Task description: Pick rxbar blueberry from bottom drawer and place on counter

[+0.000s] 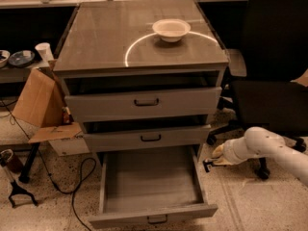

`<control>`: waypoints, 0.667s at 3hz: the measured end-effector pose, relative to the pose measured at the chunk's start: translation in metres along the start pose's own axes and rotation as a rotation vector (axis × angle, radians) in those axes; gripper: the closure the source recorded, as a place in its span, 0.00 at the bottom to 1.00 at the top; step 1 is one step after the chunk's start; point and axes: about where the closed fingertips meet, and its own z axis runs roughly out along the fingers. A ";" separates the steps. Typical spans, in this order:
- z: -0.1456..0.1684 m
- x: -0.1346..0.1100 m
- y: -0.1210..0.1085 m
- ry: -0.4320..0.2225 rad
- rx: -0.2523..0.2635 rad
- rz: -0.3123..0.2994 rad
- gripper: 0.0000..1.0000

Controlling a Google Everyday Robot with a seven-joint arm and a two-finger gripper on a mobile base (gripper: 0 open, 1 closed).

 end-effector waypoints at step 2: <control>-0.152 0.015 -0.038 0.145 0.080 0.100 1.00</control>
Offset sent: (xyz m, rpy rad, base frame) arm -0.0153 -0.1070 0.2057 -0.1431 -0.0692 -0.2710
